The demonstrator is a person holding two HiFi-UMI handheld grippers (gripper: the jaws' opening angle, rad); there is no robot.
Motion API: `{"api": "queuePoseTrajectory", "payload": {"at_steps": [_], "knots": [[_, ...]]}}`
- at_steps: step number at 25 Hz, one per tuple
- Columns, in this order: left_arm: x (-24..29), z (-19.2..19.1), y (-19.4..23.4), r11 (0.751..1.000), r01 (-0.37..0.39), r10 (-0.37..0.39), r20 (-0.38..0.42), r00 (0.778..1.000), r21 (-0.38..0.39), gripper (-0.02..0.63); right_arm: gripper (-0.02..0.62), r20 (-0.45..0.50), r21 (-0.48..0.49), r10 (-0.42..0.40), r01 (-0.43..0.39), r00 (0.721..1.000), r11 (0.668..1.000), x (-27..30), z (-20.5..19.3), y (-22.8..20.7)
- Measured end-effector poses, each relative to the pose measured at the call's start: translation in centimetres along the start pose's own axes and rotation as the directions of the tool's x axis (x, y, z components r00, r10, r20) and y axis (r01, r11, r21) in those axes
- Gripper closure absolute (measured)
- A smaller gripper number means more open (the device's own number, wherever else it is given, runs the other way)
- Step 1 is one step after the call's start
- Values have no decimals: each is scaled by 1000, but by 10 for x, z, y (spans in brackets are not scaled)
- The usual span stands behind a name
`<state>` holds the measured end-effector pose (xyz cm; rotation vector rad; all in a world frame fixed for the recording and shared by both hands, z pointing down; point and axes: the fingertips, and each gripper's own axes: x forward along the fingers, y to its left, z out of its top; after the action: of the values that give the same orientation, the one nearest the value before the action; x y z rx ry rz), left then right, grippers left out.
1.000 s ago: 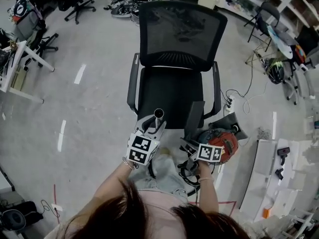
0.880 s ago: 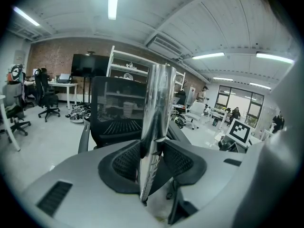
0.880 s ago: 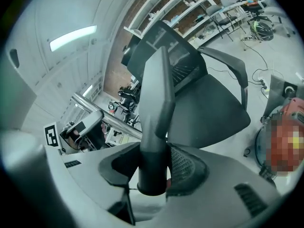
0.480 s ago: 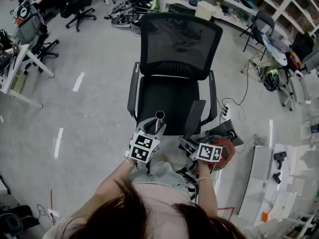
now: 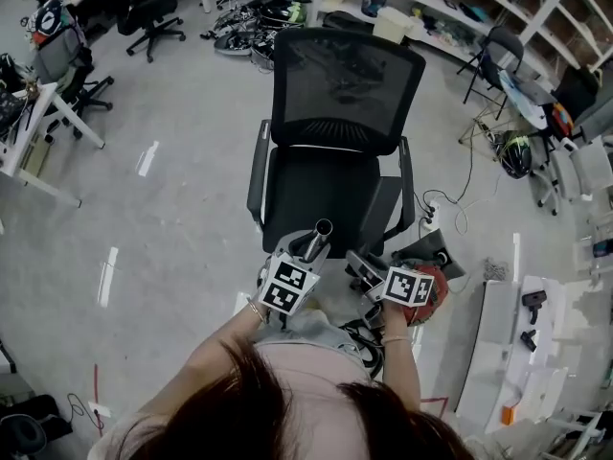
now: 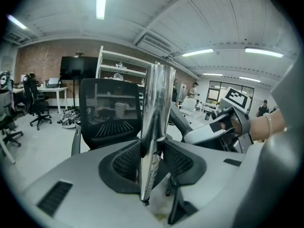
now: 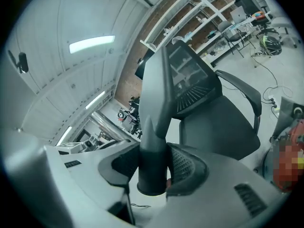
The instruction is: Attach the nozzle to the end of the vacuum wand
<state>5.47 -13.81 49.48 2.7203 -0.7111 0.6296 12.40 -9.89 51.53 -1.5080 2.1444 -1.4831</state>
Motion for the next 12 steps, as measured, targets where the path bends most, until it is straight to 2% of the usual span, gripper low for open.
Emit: {"api": "queuePoseTrajectory", "payload": {"at_steps": [6, 12], "knots": [[-15, -7, -20, 997, 54, -54, 5, 999, 50, 453, 410, 84, -36, 27, -25, 996, 999, -9, 8, 31], [-33, -17, -24, 993, 89, -90, 6, 996, 77, 454, 410, 151, -56, 15, -6, 988, 998, -15, -1, 55]]}}
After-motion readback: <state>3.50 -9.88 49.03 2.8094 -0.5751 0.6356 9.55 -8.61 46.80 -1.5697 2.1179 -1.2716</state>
